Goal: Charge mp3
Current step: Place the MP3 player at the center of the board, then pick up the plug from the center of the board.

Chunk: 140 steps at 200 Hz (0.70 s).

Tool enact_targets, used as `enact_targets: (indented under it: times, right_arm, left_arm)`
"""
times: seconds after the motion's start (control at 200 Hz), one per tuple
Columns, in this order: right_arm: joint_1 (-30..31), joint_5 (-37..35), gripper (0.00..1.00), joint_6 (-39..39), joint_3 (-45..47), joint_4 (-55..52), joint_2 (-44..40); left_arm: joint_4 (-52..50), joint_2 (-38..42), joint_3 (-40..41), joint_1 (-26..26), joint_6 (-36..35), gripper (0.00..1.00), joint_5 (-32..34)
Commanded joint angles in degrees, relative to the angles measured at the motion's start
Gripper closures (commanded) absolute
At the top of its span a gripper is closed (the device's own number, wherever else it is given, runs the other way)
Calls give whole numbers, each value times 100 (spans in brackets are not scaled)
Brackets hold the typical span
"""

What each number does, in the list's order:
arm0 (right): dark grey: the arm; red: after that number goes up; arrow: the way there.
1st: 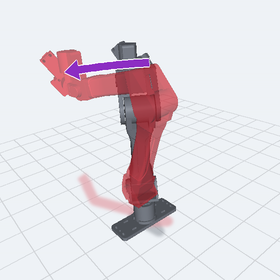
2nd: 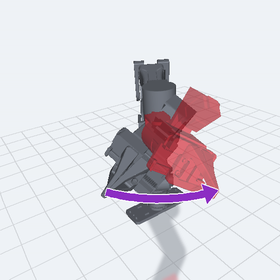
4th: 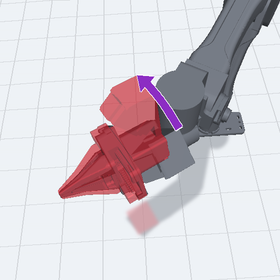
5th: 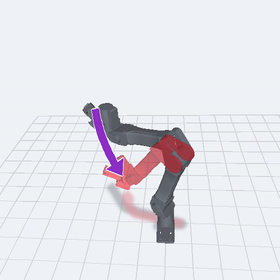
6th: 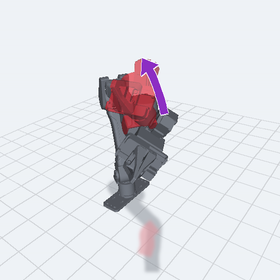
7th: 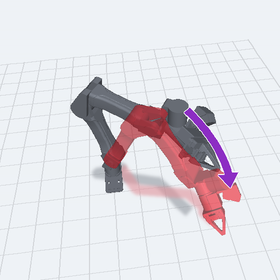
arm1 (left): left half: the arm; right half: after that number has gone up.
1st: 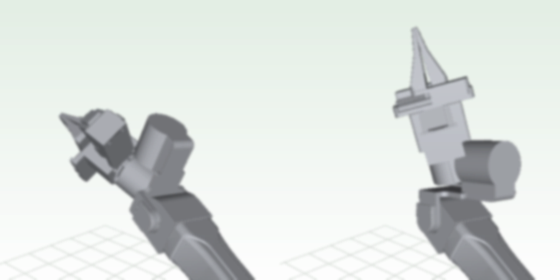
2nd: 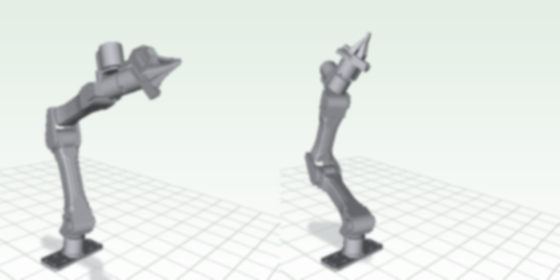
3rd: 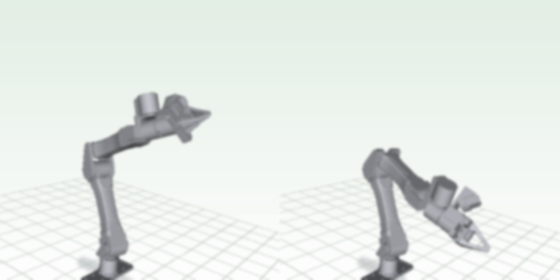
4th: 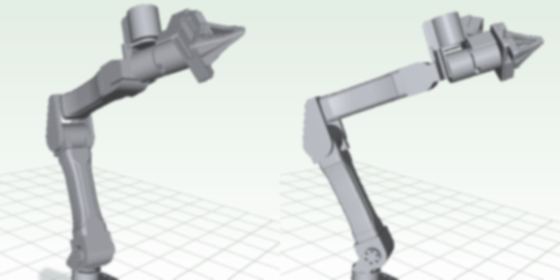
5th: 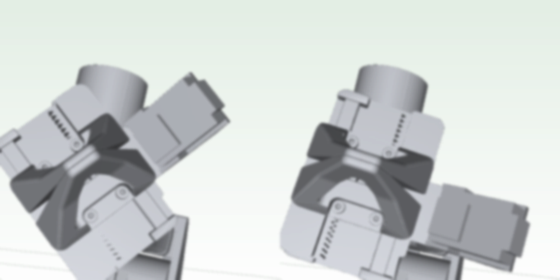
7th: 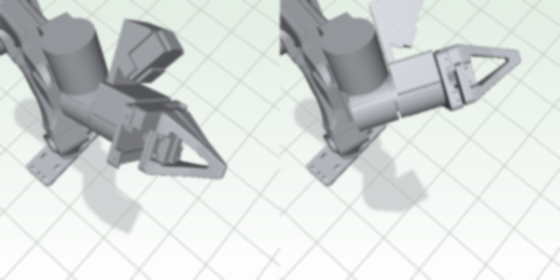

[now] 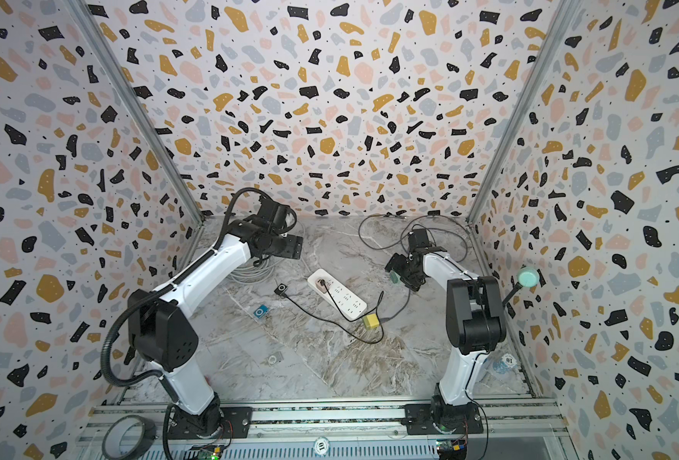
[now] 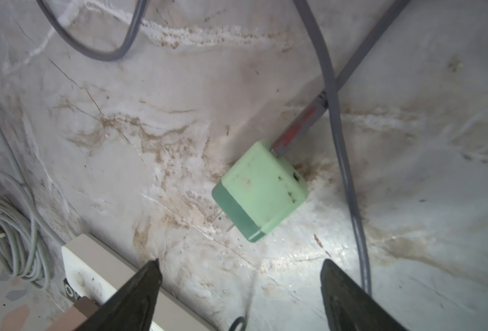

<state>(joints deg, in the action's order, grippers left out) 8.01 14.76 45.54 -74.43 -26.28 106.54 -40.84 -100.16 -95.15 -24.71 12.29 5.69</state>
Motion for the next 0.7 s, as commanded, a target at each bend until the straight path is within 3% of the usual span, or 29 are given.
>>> enact_targets:
  times: [0.0,0.435,0.696]
  right_arm:
    - [-19,-133,11,548,-314,-34,190]
    - [-36,-374,20,1058,-836,-267,826]
    - [-58,-408,35,1052,-1057,-568,1182]
  left_arm:
    - [425,205,250,8,239,10,-561]
    - [282,760,515,8,134,13,-630]
    - [146,751,523,5,64,17,-735]
